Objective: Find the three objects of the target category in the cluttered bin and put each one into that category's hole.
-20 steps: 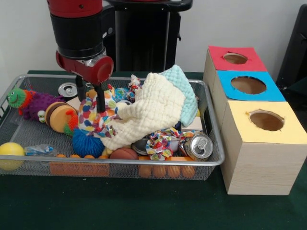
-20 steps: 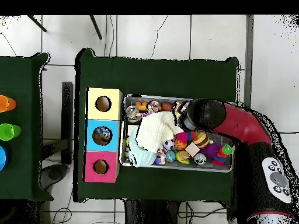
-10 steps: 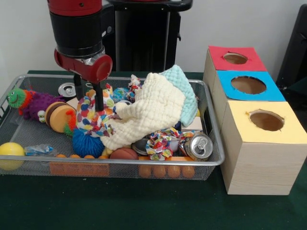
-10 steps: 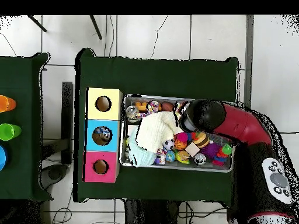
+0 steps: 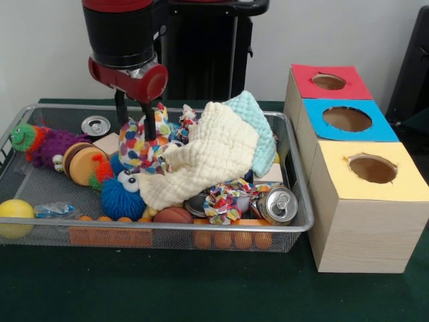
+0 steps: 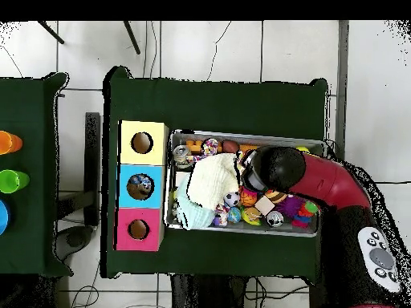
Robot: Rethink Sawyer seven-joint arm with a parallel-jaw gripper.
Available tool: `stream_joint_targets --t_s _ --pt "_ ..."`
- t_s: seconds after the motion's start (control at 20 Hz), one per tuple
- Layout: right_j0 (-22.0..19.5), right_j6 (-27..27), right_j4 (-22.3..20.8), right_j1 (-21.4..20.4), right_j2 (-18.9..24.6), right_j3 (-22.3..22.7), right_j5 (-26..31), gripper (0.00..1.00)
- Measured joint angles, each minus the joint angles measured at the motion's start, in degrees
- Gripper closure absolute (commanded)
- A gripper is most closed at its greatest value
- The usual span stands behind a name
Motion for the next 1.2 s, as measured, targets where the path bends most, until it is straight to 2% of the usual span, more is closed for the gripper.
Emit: stream_joint_targets --t_s 0.2,0.7,0.75,1.2 --pt "0.00 0.00 0.00 -1.95 0.02 3.93 -1.16 0.00" --pt "0.02 0.00 0.03 -3.59 0.09 9.91 -5.35 0.00" --pt "0.02 0.00 0.03 -3.63 0.09 10.43 -5.81 1.00" --pt "1.10 0.00 0.02 -4.20 0.09 12.63 -8.00 1.00"
